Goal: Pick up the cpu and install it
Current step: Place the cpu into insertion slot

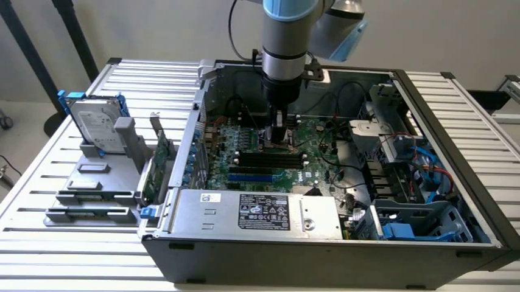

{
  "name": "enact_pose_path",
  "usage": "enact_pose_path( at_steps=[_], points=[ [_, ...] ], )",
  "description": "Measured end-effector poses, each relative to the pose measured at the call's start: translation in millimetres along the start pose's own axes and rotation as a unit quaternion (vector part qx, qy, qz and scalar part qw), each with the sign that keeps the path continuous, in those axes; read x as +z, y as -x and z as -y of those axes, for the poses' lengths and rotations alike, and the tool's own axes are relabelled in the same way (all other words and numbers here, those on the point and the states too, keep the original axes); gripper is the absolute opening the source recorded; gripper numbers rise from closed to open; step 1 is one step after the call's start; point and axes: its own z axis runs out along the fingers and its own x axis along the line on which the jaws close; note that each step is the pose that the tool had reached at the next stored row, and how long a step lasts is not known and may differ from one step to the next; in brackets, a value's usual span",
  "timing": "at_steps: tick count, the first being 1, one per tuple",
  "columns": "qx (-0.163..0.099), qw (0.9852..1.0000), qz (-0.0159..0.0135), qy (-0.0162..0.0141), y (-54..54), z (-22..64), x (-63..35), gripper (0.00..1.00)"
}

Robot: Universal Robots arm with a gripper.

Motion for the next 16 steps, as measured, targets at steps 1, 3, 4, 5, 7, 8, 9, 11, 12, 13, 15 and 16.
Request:
enact_pose_path(
  at_steps=[1,3,4,5,7,8,9,11,12,13,15,16],
  points=[
    [0.0,1.0,0.0003,0.0,0.0,0.0,0.3,0.55],
    [0.0,1.0,0.0009,0.0003,0.1,0.1,0.9,0.55],
    [0.0,1.0,0.0011,0.0005,0.1,0.1,1.2,0.55],
    [0.0,1.0,0.0013,0.0008,0.1,0.1,1.5,0.55],
    [0.0,1.0,0.0017,0.0014,0.1,0.1,2.3,0.55],
    [0.0,1.0,0.002,0.0017,0.2,0.1,2.6,0.55],
    [0.001,1.0,0.0021,0.002,0.2,0.2,2.9,0.55],
    [0.001,1.0,0.0023,0.0026,0.3,0.7,3.6,0.55],
    [0.001,1.0,0.0024,0.0027,0.3,0.9,3.9,0.55],
    [0.002,1.0,0.0025,0.003,0.3,1.1,4.3,0.55],
    [0.003,1.0,0.0029,0.0036,0.2,1.4,5.3,0.55],
    [0.003,1.0,0.0033,0.004,0.1,1.4,5.8,0.55]
  ],
)
